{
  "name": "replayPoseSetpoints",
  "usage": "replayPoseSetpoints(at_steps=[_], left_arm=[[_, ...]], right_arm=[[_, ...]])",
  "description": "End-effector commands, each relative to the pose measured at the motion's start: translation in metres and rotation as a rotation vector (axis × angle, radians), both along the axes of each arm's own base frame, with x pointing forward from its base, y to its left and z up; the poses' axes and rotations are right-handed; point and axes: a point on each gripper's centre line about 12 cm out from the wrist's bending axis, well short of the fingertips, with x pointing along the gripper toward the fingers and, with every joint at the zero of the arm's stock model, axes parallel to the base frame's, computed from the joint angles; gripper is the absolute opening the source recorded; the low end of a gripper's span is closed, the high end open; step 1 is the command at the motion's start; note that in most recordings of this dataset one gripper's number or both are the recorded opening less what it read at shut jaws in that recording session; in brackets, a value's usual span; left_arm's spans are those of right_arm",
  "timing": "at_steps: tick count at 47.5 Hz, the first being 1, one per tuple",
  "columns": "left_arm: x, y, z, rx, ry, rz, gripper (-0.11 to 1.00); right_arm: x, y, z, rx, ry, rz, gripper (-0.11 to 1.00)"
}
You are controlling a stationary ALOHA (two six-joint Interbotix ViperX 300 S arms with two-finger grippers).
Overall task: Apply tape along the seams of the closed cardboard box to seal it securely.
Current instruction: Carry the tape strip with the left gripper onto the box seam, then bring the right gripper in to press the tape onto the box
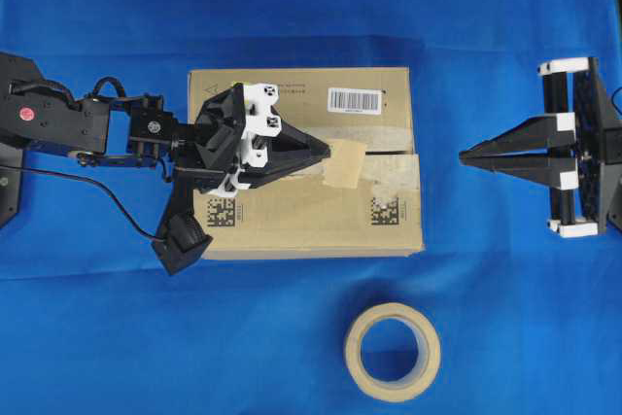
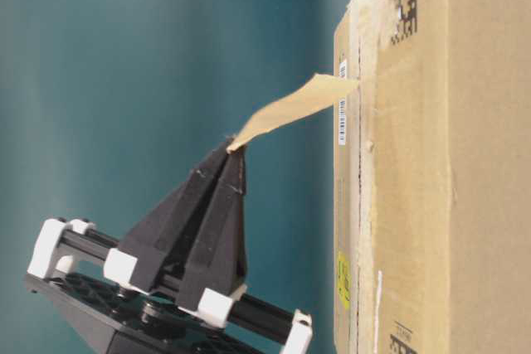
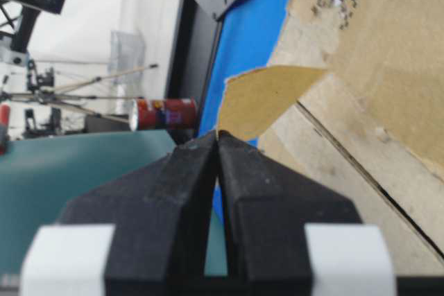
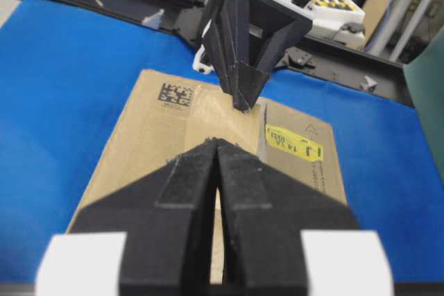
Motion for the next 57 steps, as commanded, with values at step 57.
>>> replayPoseSetpoints(at_steps=[57], left_arm=[[-0.028, 0.013, -0.025, -0.004, 0.262, 0.033, 0.01]], right_arm=[[0.035, -0.001, -0.002, 0.016, 0.05, -0.013, 0.0]])
